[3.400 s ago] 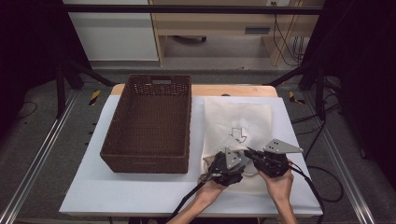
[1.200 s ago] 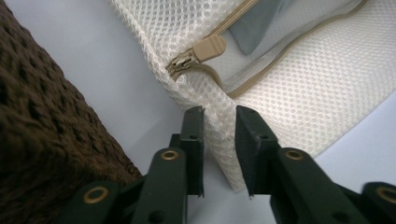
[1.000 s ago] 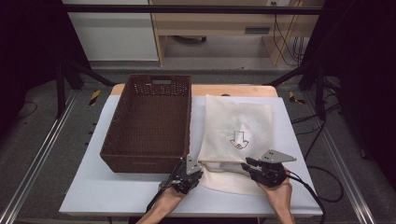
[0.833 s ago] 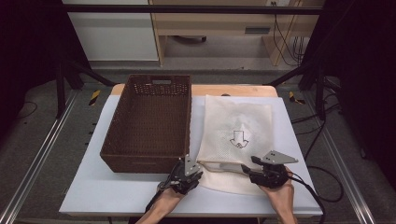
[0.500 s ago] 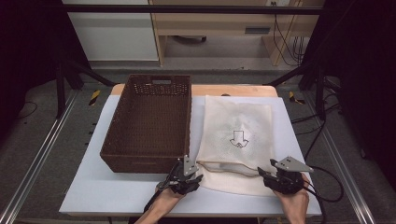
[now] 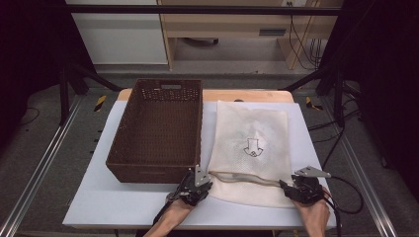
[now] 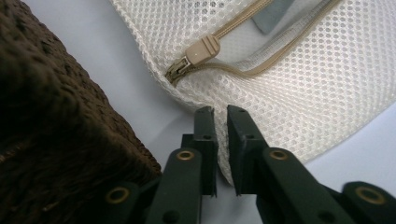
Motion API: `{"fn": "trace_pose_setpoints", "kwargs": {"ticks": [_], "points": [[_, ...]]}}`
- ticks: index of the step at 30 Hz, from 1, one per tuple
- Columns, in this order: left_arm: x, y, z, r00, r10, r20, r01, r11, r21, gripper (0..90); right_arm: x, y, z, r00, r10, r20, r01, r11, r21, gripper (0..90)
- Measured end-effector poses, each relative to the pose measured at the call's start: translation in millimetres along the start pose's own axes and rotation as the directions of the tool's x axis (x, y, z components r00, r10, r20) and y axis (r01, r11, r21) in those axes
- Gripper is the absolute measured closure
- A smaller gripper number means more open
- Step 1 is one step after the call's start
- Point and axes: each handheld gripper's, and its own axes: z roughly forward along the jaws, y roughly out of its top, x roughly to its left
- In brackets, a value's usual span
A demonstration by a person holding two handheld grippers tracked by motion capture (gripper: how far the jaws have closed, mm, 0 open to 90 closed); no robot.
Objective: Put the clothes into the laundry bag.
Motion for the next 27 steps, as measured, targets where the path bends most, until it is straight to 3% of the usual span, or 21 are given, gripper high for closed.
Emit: {"fn": "trace_pose_setpoints", "kwargs": {"ticks": [5, 9, 13, 16, 18, 20, 23, 27], "points": [[-1.6, -2.0, -1.5, 0.9999, -0.006, -0.008, 0.006, 0.9999, -0.008, 85.9, -3.1, 0.7, -2.0, 1.0000, 0.006, -0.001, -0.006, 1.000, 0.012, 62.4], [-3.3, -4.1, -6.7, 0.9993, -0.024, 0.029, 0.025, 0.9996, -0.012, 86.0, -5.8, 1.8, -2.4, 0.9998, -0.012, 0.015, 0.012, 1.000, 0.012, 65.9], [-10.7, -3.9, -10.7, 0.9997, 0.007, 0.022, -0.006, 0.9996, -0.027, 85.5, -10.4, 1.2, -1.9, 0.9994, -0.023, 0.025, 0.023, 1.000, 0.002, 64.5], [-8.9, -3.9, -11.8, 0.9996, 0.006, 0.026, -0.005, 0.9996, -0.028, 83.3, -11.0, 0.2, -2.3, 0.9992, -0.034, 0.022, 0.034, 0.999, -0.008, 59.4], [-7.1, -2.9, -16.2, 0.9990, 0.019, 0.040, -0.017, 0.9992, -0.036, 77.6, -11.4, 0.3, -4.3, 0.9993, -0.025, 0.027, 0.025, 0.999, -0.023, 51.0], [-5.8, -1.6, -21.7, 0.9986, 0.029, 0.044, -0.027, 0.9985, -0.048, 69.3, -14.3, 0.6, -8.6, 0.9999, -0.009, 0.011, 0.009, 0.997, -0.071, 47.7], [-1.5, 1.7, -32.8, 0.9945, 0.045, 0.095, -0.036, 0.9957, -0.085, 58.1, -16.3, 1.6, -16.4, 0.9990, 0.025, -0.037, -0.031, 0.985, -0.170, 38.6], [4.0, 4.1, -47.4, 0.9920, 0.044, 0.118, -0.032, 0.9944, -0.101, 49.1, -15.2, 2.2, -18.5, 0.9978, 0.017, -0.065, -0.030, 0.978, -0.205, 32.3]]}}
